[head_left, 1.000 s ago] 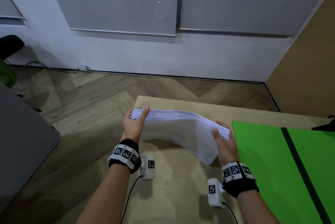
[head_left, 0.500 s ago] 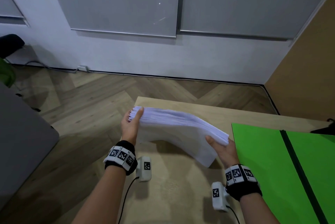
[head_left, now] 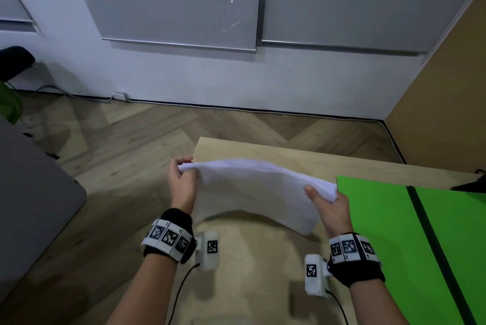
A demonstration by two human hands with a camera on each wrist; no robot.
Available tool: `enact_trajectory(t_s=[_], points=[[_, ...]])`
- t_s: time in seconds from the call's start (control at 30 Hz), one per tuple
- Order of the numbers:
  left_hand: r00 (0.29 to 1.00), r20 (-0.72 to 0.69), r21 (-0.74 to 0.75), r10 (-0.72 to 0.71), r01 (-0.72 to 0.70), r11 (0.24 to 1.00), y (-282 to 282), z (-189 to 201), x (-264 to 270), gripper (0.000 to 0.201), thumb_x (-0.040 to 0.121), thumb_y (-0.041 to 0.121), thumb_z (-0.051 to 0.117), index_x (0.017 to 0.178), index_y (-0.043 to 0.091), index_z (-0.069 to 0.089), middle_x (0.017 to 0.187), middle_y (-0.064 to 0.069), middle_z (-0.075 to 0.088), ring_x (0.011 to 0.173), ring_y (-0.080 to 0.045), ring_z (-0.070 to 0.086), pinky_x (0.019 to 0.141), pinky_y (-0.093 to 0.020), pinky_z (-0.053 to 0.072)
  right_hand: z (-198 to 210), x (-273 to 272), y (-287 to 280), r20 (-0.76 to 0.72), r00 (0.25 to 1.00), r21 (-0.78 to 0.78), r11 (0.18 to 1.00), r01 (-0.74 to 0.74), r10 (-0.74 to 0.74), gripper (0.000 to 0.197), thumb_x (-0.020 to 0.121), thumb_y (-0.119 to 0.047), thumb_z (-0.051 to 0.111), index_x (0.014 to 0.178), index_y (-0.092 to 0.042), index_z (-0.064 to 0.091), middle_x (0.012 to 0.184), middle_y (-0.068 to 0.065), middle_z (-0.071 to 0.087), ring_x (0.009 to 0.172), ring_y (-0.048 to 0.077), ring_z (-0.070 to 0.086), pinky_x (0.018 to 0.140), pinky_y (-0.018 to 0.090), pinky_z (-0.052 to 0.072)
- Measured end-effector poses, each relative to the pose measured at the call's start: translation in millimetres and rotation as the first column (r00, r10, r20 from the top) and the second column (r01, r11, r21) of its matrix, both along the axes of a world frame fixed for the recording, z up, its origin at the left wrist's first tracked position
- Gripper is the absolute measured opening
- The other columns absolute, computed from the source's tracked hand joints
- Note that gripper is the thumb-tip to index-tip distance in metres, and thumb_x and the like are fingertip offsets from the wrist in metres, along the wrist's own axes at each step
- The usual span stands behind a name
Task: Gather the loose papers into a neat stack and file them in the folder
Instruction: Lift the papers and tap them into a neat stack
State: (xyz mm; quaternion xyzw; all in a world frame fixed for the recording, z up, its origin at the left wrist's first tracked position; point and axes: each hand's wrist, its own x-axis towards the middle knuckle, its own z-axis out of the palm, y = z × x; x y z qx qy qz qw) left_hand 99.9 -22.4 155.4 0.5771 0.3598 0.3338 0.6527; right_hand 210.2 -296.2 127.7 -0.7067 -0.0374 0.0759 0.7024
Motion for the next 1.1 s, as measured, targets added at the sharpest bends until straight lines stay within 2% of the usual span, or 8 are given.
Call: enact_trajectory(t_s=[0.17,0.33,0.5,0.6,0.67,0.73,0.87,1.1], points=[[0.977,-0.178,-0.067,-0.12,0.11,0.992,-5,-15,-12,0.017,0.056,0.0,0.045,0.068,0.008,0.055,0.068,-0.003,0.05,0.065,-0.018,0.042,0.057,-0.026,0.034,-17,-1,-6,-0.052,0.984,-0.033,0.984,-0.175,0.173,0.058,0.07,-0.023,0.08,0.123,-0.031,0.058,0.104,-0.001,0.069,0.092,0.011,0.065,0.084,0.027,0.053],[0.961,-0.212,-0.047,-0.177,0.17,0.984,-4,-10,-14,0.015,0.058,-0.005,0.04,0.058,0.01,0.044,0.062,-0.002,0.038,0.06,-0.015,0.031,0.054,-0.028,0.025,-2,-1,-1,-0.13,0.989,-0.059,0.995,-0.077,0.069,0.006,0.083,-0.019,0.067,0.086,-0.015,0.07,0.079,0.001,0.07,0.081,0.021,0.064,0.065,0.024,0.053],[0.931,-0.331,0.1,-0.156,0.199,0.975,4,-2,-15,0.037,0.062,0.01,0.051,0.097,0.017,0.06,0.09,-0.001,0.06,0.088,-0.023,0.057,0.074,-0.031,0.046,15,-2,-6,-0.013,0.99,-0.156,0.977,-0.143,0.143,0.023,0.092,-0.017,0.055,0.075,-0.024,0.069,0.061,-0.016,0.071,0.062,-0.003,0.064,0.062,0.011,0.05],[0.885,-0.458,0.624,-0.086,0.389,0.677,-6,25,-8,0.069,0.062,0.032,0.065,0.128,0.027,0.048,0.126,0.005,0.053,0.121,-0.017,0.045,0.108,-0.043,0.032,42,-3,4,0.132,0.955,-0.224,0.947,-0.231,0.265,0.033,0.092,-0.019,0.055,0.064,-0.029,0.069,0.052,-0.019,0.063,0.051,-0.008,0.053,0.055,0.011,0.044],[0.838,-0.5,0.739,-0.217,0.544,0.398,-30,49,3,0.068,0.067,0.049,0.066,0.13,0.026,0.05,0.13,0.006,0.056,0.126,-0.017,0.045,0.111,-0.047,0.027,64,-3,14,0.201,0.929,-0.271,0.929,-0.253,0.311,0.03,0.089,-0.032,0.058,0.061,-0.027,0.069,0.047,-0.014,0.049,0.049,-0.001,0.04,0.051,0.02,0.035],[0.769,-0.556,0.735,-0.316,0.632,0.245,-52,64,15,0.058,0.071,0.056,0.065,0.121,0.026,0.059,0.118,0.007,0.066,0.116,-0.016,0.057,0.104,-0.042,0.037,86,-6,24,0.25,0.897,-0.273,0.916,-0.295,0.364,0.03,0.081,-0.049,0.061,0.07,-0.023,0.072,0.053,-0.012,0.051,0.054,0.003,0.042,0.053,0.023,0.033],[0.671,-0.597,0.641,-0.439,0.729,0.241,-67,81,31,0.019,0.081,0.029,0.068,0.09,0.013,0.072,0.077,-0.007,0.072,0.078,-0.029,0.066,0.065,-0.035,0.047,124,-14,33,0.402,0.861,-0.238,0.943,-0.232,0.313,0.01,0.083,-0.029,0.066,0.078,-0.029,0.074,0.059,-0.013,0.066,0.055,-0.003,0.052,0.053,0.017,0.039],[0.666,-0.551,0.6,-0.503,0.735,0.316,-77,83,26,0.027,0.072,0.036,0.06,0.083,0.014,0.073,0.076,-0.008,0.072,0.077,-0.029,0.065,0.067,-0.037,0.049,137,-15,19,0.661,0.712,-0.34,0.94,0.001,0.238,0.016,0.089,-0.023,0.06,0.085,-0.018,0.074,0.079,-0.01,0.073,0.065,0.018,0.065,0.06,0.027,0.047]])
